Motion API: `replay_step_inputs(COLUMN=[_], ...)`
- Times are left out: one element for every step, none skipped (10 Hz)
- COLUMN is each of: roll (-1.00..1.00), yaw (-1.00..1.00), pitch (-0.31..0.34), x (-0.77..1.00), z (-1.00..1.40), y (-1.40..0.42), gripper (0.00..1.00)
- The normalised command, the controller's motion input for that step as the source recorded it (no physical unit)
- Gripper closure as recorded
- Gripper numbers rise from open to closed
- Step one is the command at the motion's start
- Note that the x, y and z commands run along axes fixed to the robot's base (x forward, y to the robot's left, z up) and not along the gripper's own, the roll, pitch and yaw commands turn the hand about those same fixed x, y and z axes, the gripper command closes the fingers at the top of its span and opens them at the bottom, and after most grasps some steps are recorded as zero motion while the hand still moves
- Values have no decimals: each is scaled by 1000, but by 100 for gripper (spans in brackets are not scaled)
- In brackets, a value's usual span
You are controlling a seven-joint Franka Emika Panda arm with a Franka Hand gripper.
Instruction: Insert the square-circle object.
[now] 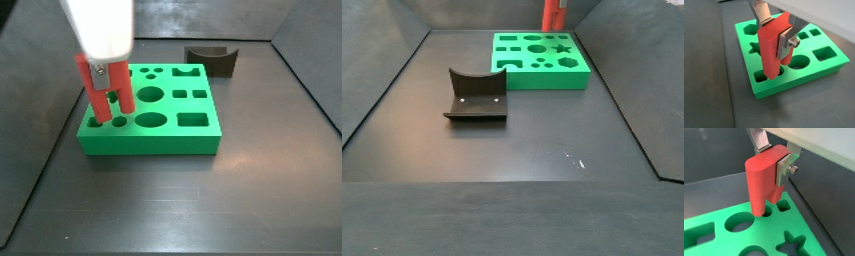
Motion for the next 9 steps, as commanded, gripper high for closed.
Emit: replay_step_inputs(roll=[44, 11, 3, 1, -44, -44, 0, 110, 104], yaw=[-1000, -966, -940, -897, -740, -289, -31, -51, 0], pitch=[7, 0, 0, 0, 0, 0, 16, 26, 0], x=[-66, -189, -231, -300, -217, 43, 109, 123, 174], z=[-203, -303, -337, -291, -97, -80, -46, -80, -163], y=[0, 0, 11, 31, 66, 71, 20, 0, 0], gripper=[100, 100, 100, 100, 100, 100, 100, 100, 100])
